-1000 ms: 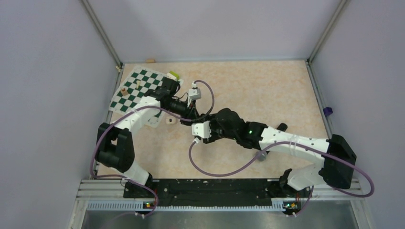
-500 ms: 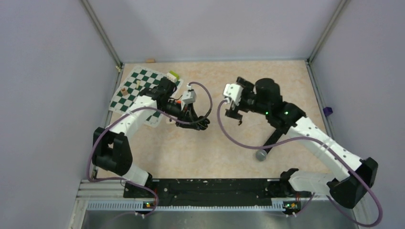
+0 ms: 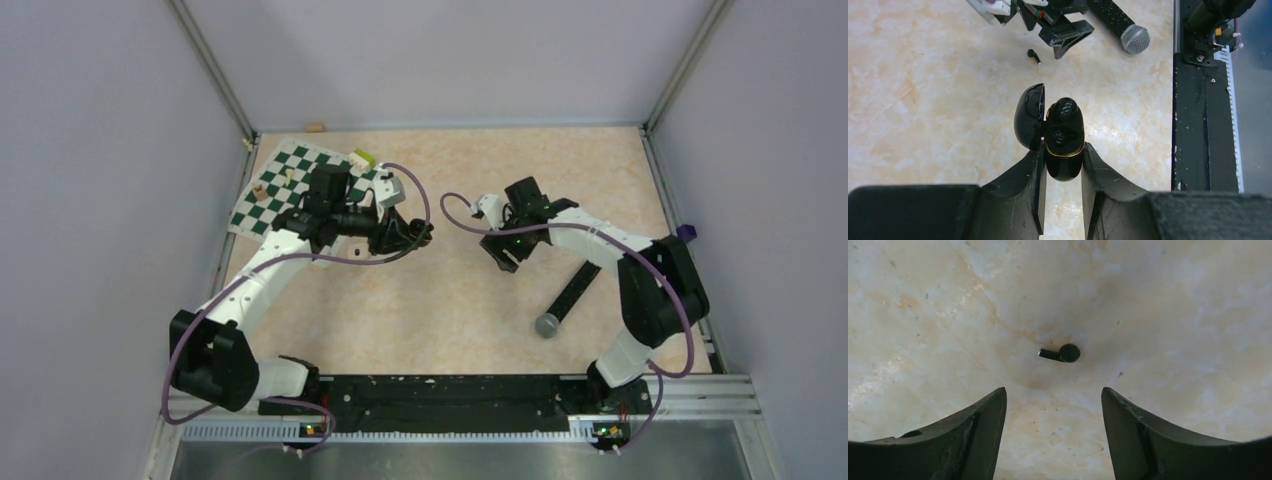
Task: Insert the wireless bluetooth earbuds into the charging case
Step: Pick up the earbud from the center of the board.
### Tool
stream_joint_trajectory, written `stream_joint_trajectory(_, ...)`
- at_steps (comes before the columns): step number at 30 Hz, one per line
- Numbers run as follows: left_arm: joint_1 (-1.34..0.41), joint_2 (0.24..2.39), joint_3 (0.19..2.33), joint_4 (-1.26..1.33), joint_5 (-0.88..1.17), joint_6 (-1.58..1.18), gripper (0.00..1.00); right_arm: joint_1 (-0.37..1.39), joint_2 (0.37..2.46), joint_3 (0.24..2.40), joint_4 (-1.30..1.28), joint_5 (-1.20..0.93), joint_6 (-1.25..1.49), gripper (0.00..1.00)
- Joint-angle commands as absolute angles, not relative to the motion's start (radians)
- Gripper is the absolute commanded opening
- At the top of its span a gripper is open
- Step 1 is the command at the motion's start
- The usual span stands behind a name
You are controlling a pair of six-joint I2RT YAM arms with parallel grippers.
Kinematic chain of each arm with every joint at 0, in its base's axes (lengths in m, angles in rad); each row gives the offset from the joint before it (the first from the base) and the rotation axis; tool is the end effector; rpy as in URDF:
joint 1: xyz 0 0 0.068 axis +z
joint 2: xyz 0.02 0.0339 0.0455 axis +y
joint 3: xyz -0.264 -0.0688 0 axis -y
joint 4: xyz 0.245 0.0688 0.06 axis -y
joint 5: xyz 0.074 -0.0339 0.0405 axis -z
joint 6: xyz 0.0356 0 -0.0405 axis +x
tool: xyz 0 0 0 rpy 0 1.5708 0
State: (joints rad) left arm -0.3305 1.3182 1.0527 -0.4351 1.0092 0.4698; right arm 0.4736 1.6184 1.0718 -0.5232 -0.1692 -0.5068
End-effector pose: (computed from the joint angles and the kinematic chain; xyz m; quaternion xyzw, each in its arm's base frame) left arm 0.2525 -0.1185 0.3028 0.4969 0.6517 -0.4117 0.3986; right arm 0.2869 0.1538 0.2054 -0.4730 0.8418 0.0777 0.2483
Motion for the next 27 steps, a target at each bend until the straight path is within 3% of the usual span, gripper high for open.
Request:
stream_joint_trajectory(1, -0.342, 1.312, 1.058, -0.329, 0.992, 0.387, 0.0, 0.444, 1.671, 1.151, -0.603, -0.164, -0.377, 0.67)
stream_joint_trajectory(15, -0.345, 1.299, 1.034, -0.319, 0.993, 0.392, 0.0, 0.438, 1.92, 1.332, -0.702, -0.185, -0.339, 0.57)
stream_joint_trajectory(19, -0.351, 1.312, 1.035, -0.319, 0.987, 0.397, 0.0, 0.438, 1.933, 1.336, -0.697, -0.177, -0.351, 0.56)
stream_joint_trajectory(27, -0.367, 1.332, 1.049, -0.34, 0.966, 0.412, 0.0, 0.434, 1.946, 1.388, -0.736, -0.15, -0.389, 0.45)
